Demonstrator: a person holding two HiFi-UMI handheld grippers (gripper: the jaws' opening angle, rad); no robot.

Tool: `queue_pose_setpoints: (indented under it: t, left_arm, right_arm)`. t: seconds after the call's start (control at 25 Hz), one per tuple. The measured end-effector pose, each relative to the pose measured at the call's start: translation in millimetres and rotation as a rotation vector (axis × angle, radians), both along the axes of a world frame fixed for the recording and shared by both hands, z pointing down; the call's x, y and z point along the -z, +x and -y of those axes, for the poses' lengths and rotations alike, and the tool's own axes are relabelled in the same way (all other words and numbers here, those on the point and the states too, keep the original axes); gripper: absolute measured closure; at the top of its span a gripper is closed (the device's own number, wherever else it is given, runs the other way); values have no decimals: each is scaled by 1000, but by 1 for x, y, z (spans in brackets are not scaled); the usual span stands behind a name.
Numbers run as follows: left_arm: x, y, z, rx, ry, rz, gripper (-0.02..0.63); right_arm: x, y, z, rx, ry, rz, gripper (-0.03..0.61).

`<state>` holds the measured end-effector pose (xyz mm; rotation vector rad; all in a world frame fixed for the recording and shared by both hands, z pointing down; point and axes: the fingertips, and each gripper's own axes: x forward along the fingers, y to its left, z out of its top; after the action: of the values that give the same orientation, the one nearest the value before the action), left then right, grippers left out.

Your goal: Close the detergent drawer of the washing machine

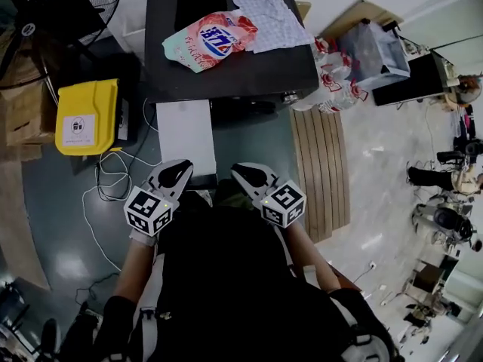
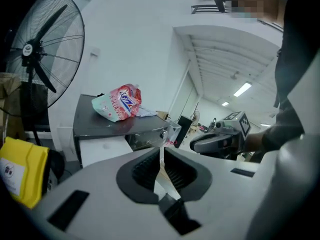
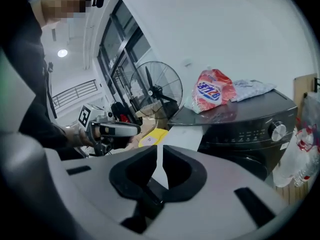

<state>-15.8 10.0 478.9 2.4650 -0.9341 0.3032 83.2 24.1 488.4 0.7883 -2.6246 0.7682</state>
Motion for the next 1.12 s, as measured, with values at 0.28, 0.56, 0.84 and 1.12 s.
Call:
queue_pose_setpoints:
  t: [0.28,0.56,0.84,1.12]
  left_arm:
    - [-28,-25,-15,175,-47,57,600]
    - [-58,-35,-43,251,-92,150,553]
    - [-88,-59,-68,291,-138,234,500]
    - [-114,-78,-85,300,-166,291,420]
  right_arm:
    - [-22,-26,-7,252,-27,-40,525]
    - [-49,-34,-25,409,-45,-87,489]
    - [-81,-39,-45,475,-99,-113,455]
    - [-104,-45,-64,492,-131,-147,437]
